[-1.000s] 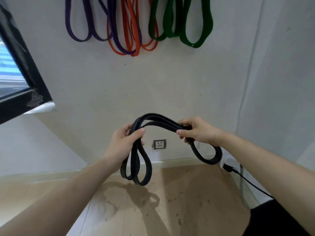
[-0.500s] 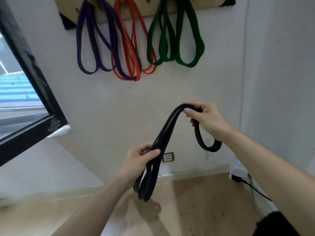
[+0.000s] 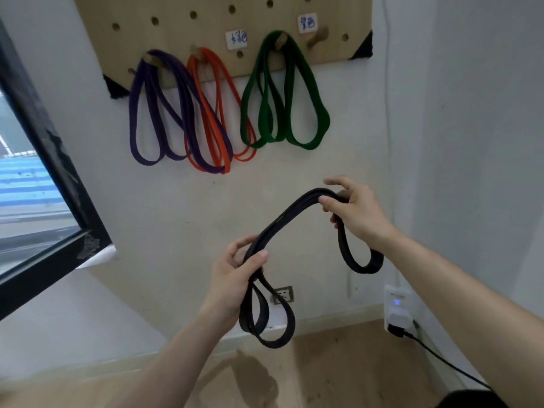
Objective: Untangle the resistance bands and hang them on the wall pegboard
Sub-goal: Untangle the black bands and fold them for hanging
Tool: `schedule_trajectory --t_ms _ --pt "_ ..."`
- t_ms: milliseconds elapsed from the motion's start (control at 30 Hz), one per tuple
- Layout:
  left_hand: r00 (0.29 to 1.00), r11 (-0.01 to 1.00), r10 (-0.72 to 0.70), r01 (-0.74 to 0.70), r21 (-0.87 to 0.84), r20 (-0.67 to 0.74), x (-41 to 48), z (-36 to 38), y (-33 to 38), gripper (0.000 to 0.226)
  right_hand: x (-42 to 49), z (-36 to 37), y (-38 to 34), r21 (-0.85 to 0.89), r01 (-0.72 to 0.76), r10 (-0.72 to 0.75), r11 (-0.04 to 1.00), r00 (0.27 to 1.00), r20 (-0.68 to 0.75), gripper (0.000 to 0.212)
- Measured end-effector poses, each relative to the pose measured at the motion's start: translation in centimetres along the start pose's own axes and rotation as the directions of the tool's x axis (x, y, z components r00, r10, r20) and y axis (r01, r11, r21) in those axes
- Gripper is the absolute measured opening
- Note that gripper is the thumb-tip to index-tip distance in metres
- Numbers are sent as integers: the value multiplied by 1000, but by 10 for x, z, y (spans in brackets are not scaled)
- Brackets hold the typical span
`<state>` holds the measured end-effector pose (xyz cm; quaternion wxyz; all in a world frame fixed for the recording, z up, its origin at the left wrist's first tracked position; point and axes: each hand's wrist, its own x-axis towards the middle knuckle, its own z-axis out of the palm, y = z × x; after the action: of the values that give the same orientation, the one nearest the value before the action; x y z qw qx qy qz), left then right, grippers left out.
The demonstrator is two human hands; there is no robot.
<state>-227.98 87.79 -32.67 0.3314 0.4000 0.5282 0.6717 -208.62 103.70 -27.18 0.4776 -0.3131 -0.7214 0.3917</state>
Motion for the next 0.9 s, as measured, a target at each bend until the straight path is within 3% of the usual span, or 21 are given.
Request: schedule_trajectory --t_ms 167,400,567,733,900 --pt "998 999 35 -34 22 -54 37 19 45 21 17 -15 -17 -83 -1 1 997 1000 -1 9" --pt "979 983 180 -178 37 -98 86 64 115 19 41 -26 -57 -54 19 -18 998 999 29 10" --pt "950 952 305 -303 30 -73 107 104 158 23 67 -47 -97 63 99 -91 993 989 -115 14" --pt "915 918 393 -396 -19 -94 136 145 193 20 102 -70 -128 -19 249 -244 968 929 -278 11" --pt "879 883 467 -469 -2 -96 164 172 208 21 139 -79 -137 -122 327 -349 937 875 -336 13"
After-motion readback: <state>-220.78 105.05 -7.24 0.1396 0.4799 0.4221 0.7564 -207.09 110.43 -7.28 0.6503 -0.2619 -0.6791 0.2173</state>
